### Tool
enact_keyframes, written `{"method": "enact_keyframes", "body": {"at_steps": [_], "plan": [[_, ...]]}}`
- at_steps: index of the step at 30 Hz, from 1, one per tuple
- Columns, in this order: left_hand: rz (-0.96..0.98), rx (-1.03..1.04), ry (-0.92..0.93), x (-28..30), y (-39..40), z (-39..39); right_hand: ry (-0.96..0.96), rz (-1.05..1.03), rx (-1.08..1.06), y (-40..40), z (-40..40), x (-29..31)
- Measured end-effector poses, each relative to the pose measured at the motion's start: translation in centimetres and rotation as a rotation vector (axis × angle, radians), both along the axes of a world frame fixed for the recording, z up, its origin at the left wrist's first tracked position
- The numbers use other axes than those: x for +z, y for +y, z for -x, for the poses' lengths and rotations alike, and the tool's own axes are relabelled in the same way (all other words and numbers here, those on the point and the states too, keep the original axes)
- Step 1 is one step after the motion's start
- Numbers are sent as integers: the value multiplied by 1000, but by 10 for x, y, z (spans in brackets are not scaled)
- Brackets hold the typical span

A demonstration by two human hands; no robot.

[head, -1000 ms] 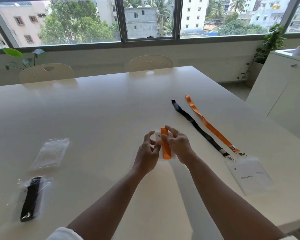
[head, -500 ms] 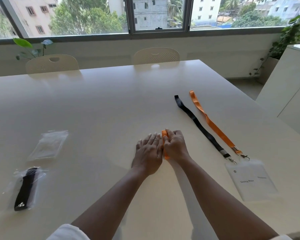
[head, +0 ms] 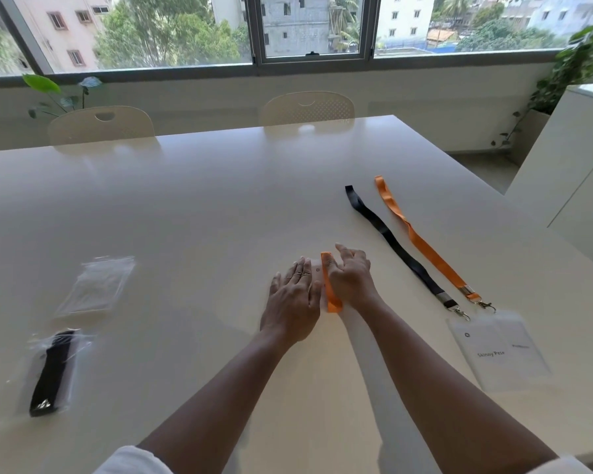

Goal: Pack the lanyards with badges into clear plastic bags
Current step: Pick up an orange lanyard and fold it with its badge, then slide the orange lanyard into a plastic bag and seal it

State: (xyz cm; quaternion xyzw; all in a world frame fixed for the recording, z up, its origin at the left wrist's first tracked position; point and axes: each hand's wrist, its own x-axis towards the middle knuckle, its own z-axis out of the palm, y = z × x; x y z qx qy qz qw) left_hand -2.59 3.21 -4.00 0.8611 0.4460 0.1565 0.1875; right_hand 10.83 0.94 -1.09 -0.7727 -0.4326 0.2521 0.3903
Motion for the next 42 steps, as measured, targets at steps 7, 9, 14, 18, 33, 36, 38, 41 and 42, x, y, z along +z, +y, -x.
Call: {"method": "enact_keyframes", "body": {"at_steps": [7,9,14,18,33,36,38,41,42], "plan": [[104,19,-126,7,10,8,-169,58,-64,9,4,23],[111,35,-165,9,14,15,-176,-8,-99,13,8,27],[45,172,-222,24,47,74,-159,-177,14,45,77,49],[13,192,-224,29,49,82,-163,-213,66,53,90,45],[-217,636,-297,63,109,238,-94,-196,406,111,233,41],[-165,713,-247,62,122,268,-138,-159,480,120,255,36],[-103,755,-197,58,129,288,-194,-134,551,126,270,30],[-6,803,-84,49,137,314,-291,-87,671,132,289,21],[25,816,-44,46,139,321,-316,-66,712,133,295,19]]}}
